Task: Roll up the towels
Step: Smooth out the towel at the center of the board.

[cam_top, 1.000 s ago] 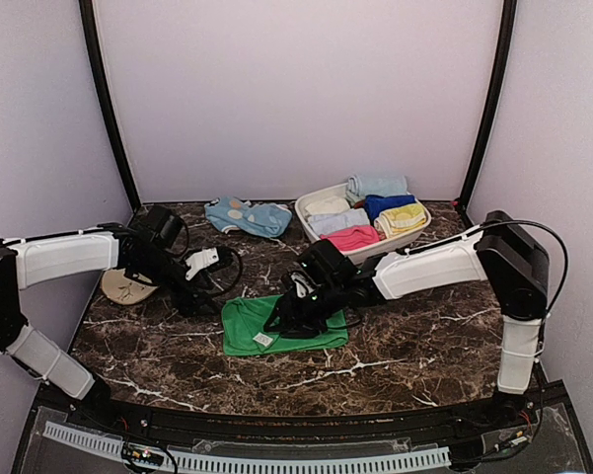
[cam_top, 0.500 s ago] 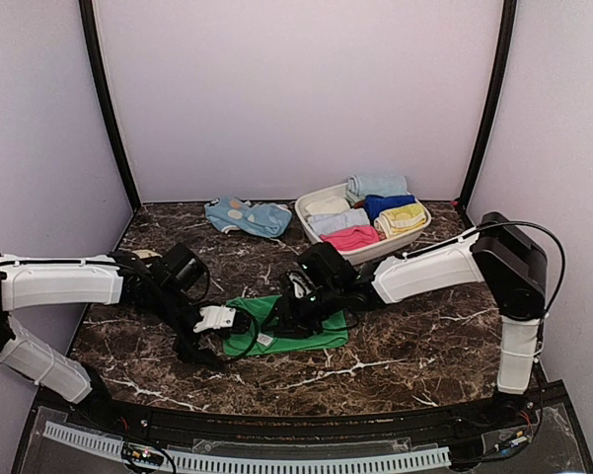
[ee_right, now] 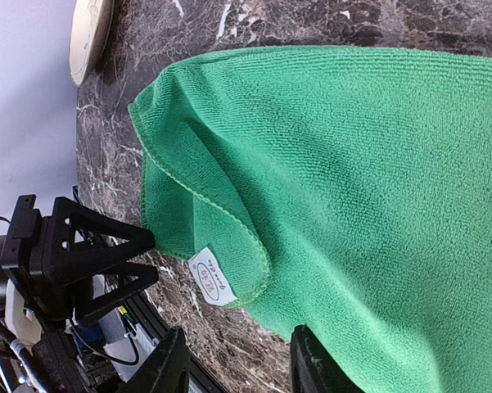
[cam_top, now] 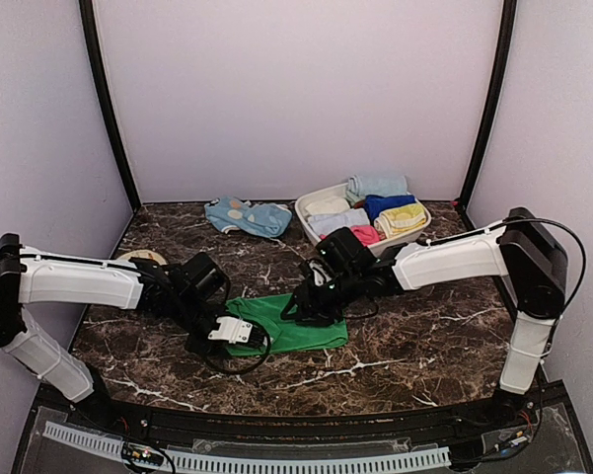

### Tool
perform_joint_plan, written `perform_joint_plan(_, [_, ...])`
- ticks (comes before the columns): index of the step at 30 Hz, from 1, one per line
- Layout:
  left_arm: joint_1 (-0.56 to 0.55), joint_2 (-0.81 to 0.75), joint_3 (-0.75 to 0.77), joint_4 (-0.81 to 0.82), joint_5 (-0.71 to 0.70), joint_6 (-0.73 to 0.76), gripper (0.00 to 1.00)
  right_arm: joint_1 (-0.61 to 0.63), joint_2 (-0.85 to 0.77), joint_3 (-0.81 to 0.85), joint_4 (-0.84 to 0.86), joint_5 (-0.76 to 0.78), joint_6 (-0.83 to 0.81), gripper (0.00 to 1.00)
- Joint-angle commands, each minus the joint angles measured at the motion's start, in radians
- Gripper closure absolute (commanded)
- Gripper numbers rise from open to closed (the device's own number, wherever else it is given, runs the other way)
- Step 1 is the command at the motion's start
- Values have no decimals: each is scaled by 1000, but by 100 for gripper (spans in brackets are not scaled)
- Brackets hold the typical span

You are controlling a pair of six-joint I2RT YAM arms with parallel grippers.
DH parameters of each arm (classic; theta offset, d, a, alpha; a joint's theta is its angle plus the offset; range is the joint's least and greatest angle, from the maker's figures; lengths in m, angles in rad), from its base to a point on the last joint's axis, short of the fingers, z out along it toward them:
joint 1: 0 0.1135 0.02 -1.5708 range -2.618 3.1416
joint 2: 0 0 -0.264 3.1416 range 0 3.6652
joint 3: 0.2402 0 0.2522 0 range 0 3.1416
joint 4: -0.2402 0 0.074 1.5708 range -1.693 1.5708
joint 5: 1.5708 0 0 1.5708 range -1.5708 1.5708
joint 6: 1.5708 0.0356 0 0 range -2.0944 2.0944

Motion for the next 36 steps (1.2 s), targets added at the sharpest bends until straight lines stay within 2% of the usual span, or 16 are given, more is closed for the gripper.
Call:
perform_joint_plan(1, [-7, 14, 12, 25, -65, 44, 59, -1, 16, 4, 0, -12, -26, 57])
perform_joint_plan(2, [-7, 20, 13, 21, -68, 47, 64, 0, 20, 5, 3, -15, -27, 56])
perform_joint_plan(3, [-7, 28, 14, 19, -70, 46, 74, 0, 25, 5, 8, -18, -26, 56])
perform_joint_plan(4, [-7, 35, 16, 16, -75, 45, 91, -1, 28, 1, 16, -24, -24, 56])
perform_joint_plan(5, [-7, 43, 18, 14, -80, 43, 99, 0, 31, -2, 30, -28, -18, 56])
perform_joint_plan(9, [-7, 52, 33, -10, -86, 27, 100, 3, 50, -3, 62, -46, -9, 56])
perform_joint_plan(21, [26, -58, 16, -42, -97, 27, 100, -3, 78, 0, 44, -50, -40, 54])
perform_joint_plan(26, [39, -83, 0, -80, -59, 20, 100, -6, 77, -3, 38, -49, -45, 54])
perform_joint_plan(27, [39, -88, -8, -87, -43, 16, 98, -6, 76, -2, 39, -49, -45, 54])
perform_joint_plan(28, [39, -91, -12, -96, -28, 11, 91, -6, 76, 1, 41, -48, -43, 54])
perform_joint_plan(32, [39, -105, -35, -109, 23, -38, 54, 3, 83, 27, 45, -49, -39, 53])
perform_joint_plan(34, [46, -131, -39, -85, 14, -67, 44, 12, 96, 51, 34, -50, -39, 53])
perform_joint_plan(36, [86, -153, -19, -78, 65, -104, 36, 21, 117, 75, 22, -52, -41, 53])
